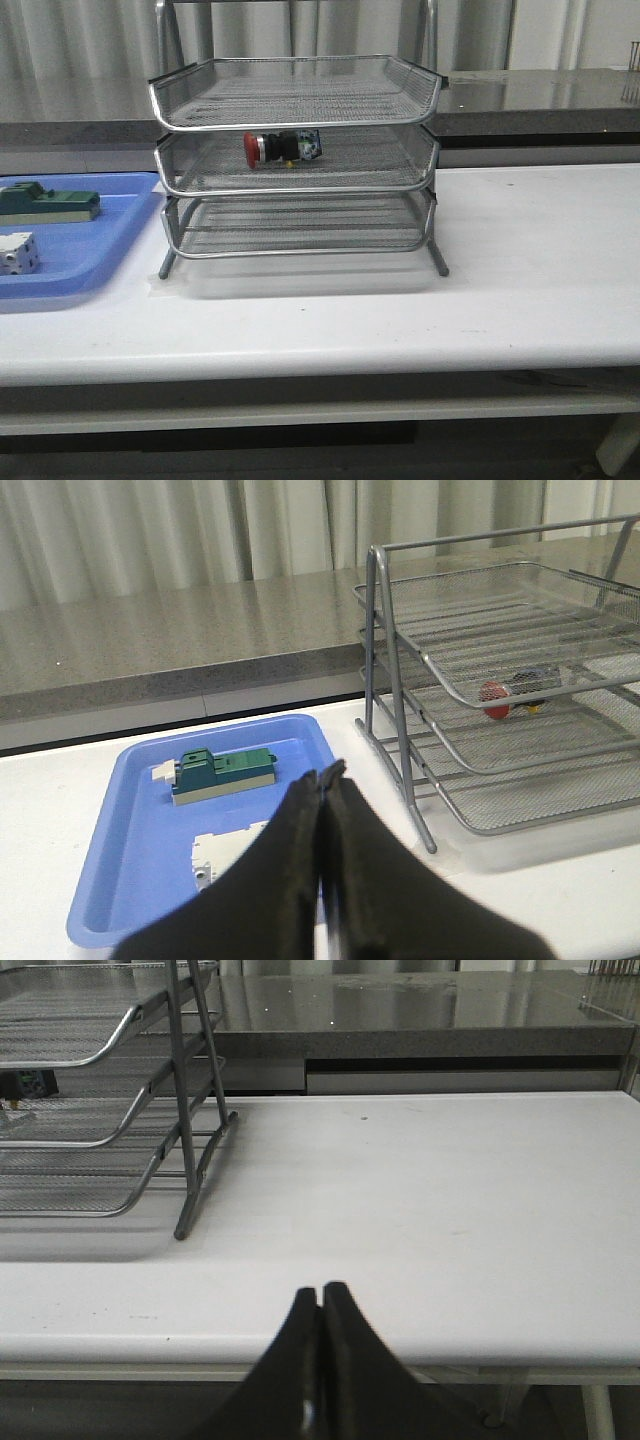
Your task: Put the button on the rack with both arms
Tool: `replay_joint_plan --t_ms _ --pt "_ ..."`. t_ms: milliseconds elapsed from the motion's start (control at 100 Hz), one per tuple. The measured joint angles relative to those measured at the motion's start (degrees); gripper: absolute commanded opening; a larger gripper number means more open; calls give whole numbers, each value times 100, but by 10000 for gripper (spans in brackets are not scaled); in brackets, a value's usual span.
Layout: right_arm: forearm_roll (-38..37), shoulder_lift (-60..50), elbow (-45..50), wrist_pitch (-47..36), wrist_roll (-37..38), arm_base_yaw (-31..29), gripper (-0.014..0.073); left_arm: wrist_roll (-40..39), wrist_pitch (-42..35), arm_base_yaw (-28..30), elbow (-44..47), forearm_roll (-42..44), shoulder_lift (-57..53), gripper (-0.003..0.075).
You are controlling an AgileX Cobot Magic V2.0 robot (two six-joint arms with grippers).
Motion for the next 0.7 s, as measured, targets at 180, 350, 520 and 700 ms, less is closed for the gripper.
replay_joint_plan --t_ms 180,350,520,700 --pt "0 0 10 -45 4 -6 -60 0 0 0 0 0 0 -21" --pt "0 0 10 -45 4 -6 -60 0 0 0 0 0 0 -21" --pt "0 0 10 -45 13 -6 -60 0 0 0 0 0 0 -21" --pt "0 0 10 -45 13 -6 -60 0 0 0 0 0 0 -21"
